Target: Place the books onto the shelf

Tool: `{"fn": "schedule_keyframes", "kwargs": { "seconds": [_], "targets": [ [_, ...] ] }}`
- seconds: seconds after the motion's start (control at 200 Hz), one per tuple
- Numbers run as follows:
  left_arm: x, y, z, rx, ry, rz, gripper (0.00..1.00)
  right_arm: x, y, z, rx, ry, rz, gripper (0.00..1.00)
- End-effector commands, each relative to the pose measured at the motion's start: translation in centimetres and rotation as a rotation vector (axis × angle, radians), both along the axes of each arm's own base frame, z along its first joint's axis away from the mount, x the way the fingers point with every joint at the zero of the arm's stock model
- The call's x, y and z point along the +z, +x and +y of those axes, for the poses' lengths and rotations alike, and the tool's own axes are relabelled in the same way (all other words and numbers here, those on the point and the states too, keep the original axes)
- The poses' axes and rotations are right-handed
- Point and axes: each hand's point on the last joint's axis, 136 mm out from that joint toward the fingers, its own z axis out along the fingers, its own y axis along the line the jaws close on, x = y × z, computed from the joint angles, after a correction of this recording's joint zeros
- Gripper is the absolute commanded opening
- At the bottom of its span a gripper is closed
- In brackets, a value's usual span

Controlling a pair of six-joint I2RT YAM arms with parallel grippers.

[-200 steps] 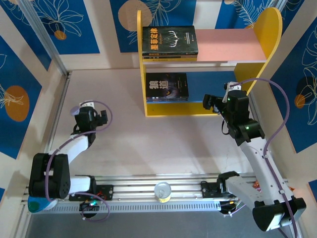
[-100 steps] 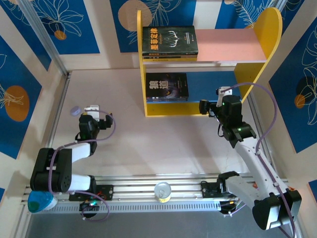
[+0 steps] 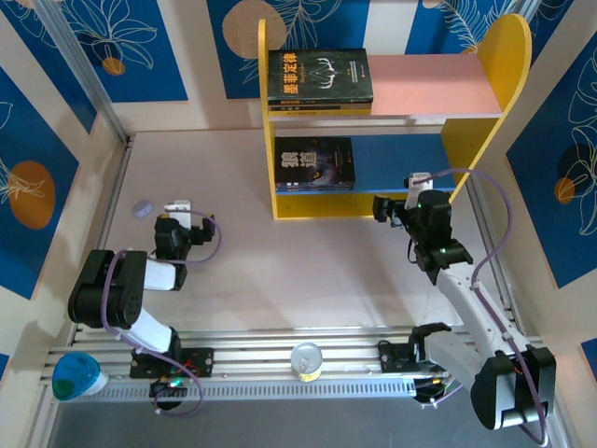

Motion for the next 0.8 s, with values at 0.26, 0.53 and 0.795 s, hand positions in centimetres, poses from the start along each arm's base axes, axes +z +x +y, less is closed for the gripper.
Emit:
{"fn": "schedule_keyframes", "kwargs": {
  "seconds": [0.26,0.53,0.795],
  "targets": [
    [1.0,0.6,-0.3,-0.023,0.014,-0.031,1.00,-2.6,1.4,-1.7,0.018,0.089,-0.115,0.99],
    [0.9,0.7,-0.9,-0.059,0.016,-0.023,1.00,-4.9,1.8,-3.0,0.006,0.102,-0.139,0.99],
    [0.9,0.7,-0.9,-0.059,0.016,-0.023,1.00,-6.3,3.1,-2.7,0.049,0.132,-0.123,0.99]
  ]
}}
